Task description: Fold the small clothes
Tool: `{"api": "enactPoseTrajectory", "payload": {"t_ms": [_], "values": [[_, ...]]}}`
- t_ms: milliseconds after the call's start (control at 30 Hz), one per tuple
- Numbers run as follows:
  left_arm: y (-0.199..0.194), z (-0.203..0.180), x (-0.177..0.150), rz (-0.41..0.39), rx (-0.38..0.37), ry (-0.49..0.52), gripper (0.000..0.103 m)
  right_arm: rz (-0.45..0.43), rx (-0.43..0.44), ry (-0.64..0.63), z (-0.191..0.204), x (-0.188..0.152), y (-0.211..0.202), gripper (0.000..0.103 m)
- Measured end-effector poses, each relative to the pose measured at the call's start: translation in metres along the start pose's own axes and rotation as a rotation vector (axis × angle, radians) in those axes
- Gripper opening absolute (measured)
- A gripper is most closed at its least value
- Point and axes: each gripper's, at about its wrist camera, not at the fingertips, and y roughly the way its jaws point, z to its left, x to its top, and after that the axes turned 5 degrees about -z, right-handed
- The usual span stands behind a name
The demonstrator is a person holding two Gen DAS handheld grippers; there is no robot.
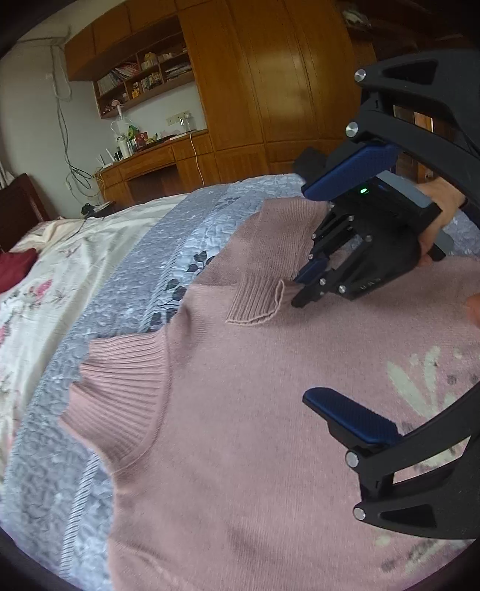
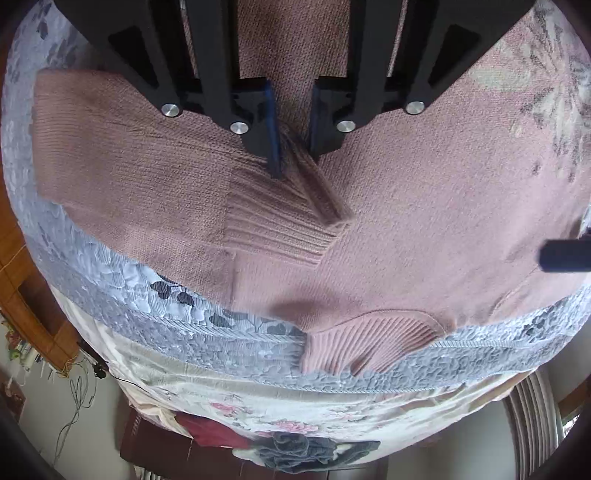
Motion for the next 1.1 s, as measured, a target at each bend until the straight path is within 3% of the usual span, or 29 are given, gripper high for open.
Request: {"api": "enactPoseTrajectory", "payload": {"t_ms": [67, 300, 433, 467, 500, 533, 567, 600, 700, 867, 1100], "values": [[0.029, 0.011, 0.002, 0.055, -0.056, -0.080, 0.100, -0.004, 0.028, 0.014, -0.003, -0.004, -0.011, 0.039], [0.104, 0.031, 0.010, 0.169, -0.112, -0.235, 0.100, -0.021, 0.132, 0.176, -0.028, -0.033, -0.067, 0.039], [0.121, 0.023, 0.010, 0.212, -0.107, -0.235, 0.098, -0.022, 0.158, 0.262, -0.035, -0.053, -0.091, 0.040], [0.124, 0.021, 0.011, 0.226, -0.101, -0.231, 0.085, -0.021, 0.168, 0.285, -0.036, -0.057, -0.095, 0.040], [0.128, 0.018, 0.011, 0.244, -0.079, -0.221, 0.051, -0.018, 0.177, 0.308, -0.037, -0.060, -0.099, 0.040], [0.132, 0.016, 0.012, 0.256, -0.040, -0.206, 0.035, -0.016, 0.185, 0.326, -0.037, -0.063, -0.102, 0.040], [0.134, 0.015, 0.013, 0.258, -0.003, -0.192, 0.011, -0.012, 0.195, 0.337, -0.036, -0.065, -0.106, 0.040], [0.134, 0.013, 0.015, 0.256, 0.012, -0.182, 0.007, -0.013, 0.201, 0.343, -0.035, -0.065, -0.109, 0.040], [0.121, 0.000, 0.023, 0.228, 0.005, -0.133, 0.006, -0.023, 0.214, 0.354, -0.031, -0.066, -0.122, 0.040], [0.062, -0.024, 0.047, 0.162, -0.005, -0.024, 0.006, -0.032, 0.229, 0.350, -0.023, -0.065, -0.135, 0.040], [-0.034, -0.004, 0.083, 0.066, 0.070, 0.043, 0.006, -0.026, 0.247, 0.351, -0.008, -0.067, -0.141, 0.040]]}}
